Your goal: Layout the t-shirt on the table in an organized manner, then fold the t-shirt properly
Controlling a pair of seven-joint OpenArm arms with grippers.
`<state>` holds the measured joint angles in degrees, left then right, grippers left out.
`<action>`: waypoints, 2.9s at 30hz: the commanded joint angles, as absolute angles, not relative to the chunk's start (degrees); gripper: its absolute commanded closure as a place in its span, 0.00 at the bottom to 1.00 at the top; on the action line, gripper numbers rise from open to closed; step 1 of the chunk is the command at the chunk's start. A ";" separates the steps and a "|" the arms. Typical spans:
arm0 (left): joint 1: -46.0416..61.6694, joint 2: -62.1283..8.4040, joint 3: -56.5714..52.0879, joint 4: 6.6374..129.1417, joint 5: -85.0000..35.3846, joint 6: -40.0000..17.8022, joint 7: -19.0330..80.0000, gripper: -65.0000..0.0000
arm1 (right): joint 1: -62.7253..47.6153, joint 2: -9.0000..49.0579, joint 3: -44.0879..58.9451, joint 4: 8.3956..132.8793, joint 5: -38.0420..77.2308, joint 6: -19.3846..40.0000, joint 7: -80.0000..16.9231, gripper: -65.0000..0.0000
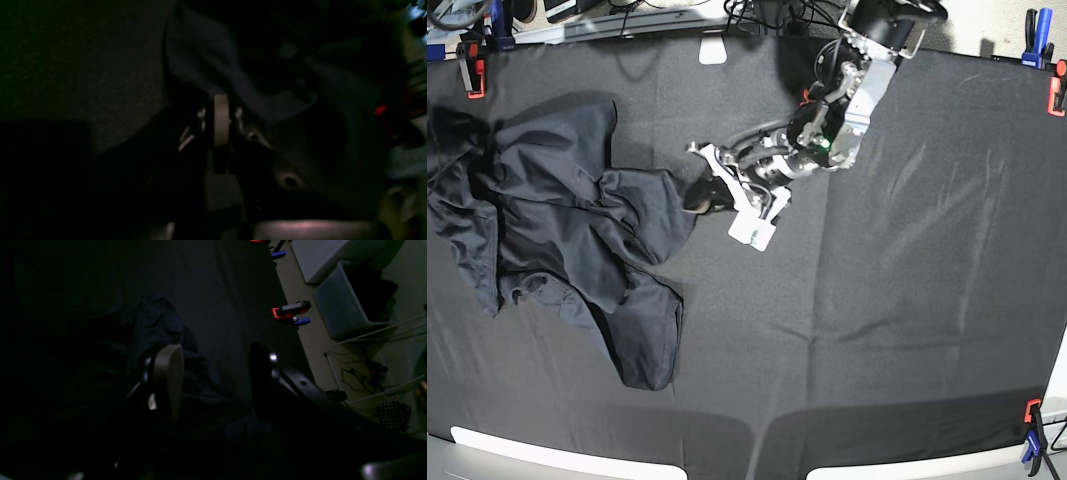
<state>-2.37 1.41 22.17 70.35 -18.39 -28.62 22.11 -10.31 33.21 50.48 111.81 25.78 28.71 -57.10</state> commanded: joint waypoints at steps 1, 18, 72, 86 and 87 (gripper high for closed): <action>-3.27 1.72 22.11 71.29 -17.10 -29.36 20.75 1.00 | -9.65 34.76 50.98 112.71 26.22 29.15 -55.99 0.52; -3.99 -11.22 -0.71 91.44 -13.50 -25.28 34.92 1.00 | -9.65 32.58 50.98 112.68 30.92 29.17 -56.97 0.52; -3.77 -23.33 -7.66 91.64 -21.12 -15.92 37.76 1.00 | 16.21 22.04 -13.91 71.66 -11.84 17.98 -21.96 0.52; -3.77 -23.33 -7.66 91.64 -21.12 -15.92 37.74 1.00 | 16.47 21.56 -14.00 71.66 -11.33 24.10 -19.73 0.85; -3.77 -23.33 -7.66 91.64 -21.12 -15.92 37.74 1.00 | 16.47 21.56 -14.00 71.66 -10.41 23.31 -19.94 0.97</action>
